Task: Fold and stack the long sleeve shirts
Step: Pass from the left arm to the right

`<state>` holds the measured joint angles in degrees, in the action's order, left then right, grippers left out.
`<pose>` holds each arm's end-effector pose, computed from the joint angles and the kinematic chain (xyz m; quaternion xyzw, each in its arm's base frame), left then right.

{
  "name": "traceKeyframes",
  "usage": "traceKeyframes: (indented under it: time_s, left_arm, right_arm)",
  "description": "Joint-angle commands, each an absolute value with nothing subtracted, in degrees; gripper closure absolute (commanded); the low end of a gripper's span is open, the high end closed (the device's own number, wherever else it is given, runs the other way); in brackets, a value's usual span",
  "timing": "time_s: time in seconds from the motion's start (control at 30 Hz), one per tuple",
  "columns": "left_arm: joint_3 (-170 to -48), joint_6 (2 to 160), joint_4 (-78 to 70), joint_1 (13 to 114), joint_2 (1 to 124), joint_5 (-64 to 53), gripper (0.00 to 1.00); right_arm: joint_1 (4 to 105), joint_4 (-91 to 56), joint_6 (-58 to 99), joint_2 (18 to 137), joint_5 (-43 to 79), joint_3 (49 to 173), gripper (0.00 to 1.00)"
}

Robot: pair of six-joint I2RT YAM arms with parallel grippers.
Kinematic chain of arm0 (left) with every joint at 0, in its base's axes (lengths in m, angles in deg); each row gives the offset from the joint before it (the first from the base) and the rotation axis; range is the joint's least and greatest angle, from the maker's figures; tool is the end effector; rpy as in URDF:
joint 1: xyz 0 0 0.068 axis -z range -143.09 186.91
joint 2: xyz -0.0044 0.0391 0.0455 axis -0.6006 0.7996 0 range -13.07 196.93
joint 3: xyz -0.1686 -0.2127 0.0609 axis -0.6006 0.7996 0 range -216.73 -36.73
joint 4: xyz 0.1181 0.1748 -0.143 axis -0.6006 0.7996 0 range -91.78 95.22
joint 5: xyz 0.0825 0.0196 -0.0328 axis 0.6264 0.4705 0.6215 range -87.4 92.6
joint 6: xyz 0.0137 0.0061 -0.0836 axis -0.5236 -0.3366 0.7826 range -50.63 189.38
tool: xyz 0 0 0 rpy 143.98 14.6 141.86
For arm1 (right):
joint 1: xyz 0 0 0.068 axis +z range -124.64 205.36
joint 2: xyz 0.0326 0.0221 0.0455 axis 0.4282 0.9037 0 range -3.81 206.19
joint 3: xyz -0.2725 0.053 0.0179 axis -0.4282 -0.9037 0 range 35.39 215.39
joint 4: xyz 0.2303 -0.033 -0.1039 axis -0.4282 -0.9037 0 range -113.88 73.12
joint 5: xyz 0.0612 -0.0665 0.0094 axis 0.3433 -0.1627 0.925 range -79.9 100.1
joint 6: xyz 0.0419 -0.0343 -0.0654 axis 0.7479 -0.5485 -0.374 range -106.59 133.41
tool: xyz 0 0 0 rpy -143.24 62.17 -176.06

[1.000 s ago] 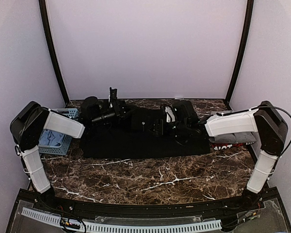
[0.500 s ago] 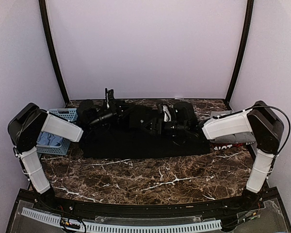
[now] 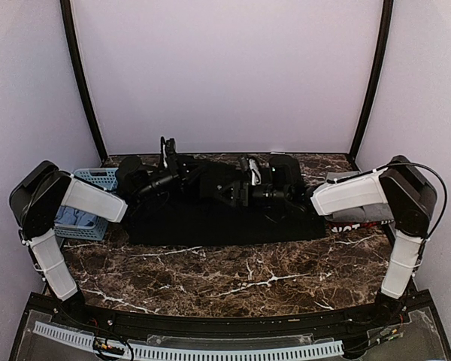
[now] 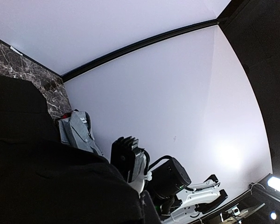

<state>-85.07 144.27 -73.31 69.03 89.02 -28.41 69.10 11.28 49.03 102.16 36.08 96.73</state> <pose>0.3157 -0.2435 0.2628 -0.0060 0.6075 -0.7196 0.3364 0.2958 0.3284 0.2082 -0.1895 0.7691 0.5110 0.3338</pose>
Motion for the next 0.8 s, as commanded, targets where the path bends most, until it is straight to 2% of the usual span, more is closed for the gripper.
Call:
traceKeyframes:
  time_s: [0.0,0.1,0.27,0.5,0.63,0.77]
  left_arm:
    - [-84.22,145.26,-77.16,69.42,86.28,-28.87,1.0]
    - [-84.05,145.26,-77.01,69.43,86.02,-29.0,1.0]
    - [-83.76,145.09,-77.01,69.43,85.83,-28.87,1.0]
    - [-83.58,142.59,-74.62,69.45,85.49,-28.88,1.0]
    - [-82.76,138.03,-71.13,69.54,84.87,-28.48,1.0]
    - [-81.23,131.05,-65.33,70.49,84.13,-28.57,0.97]
  right_arm:
    - [68.13,16.65,47.88,103.83,39.07,98.06,0.28]
    - [67.9,17.89,47.8,103.98,40.18,97.82,0.34]
    - [67.64,18.92,47.99,104.71,41.59,98.15,0.54]
    - [66.47,18.7,48.73,103.29,42.75,96.77,0.98]
    - [65.22,7.6,46.56,99.8,43.16,97.27,1.0]
    - [64.58,-17.22,37.62,96.88,39.03,102.7,1.0]
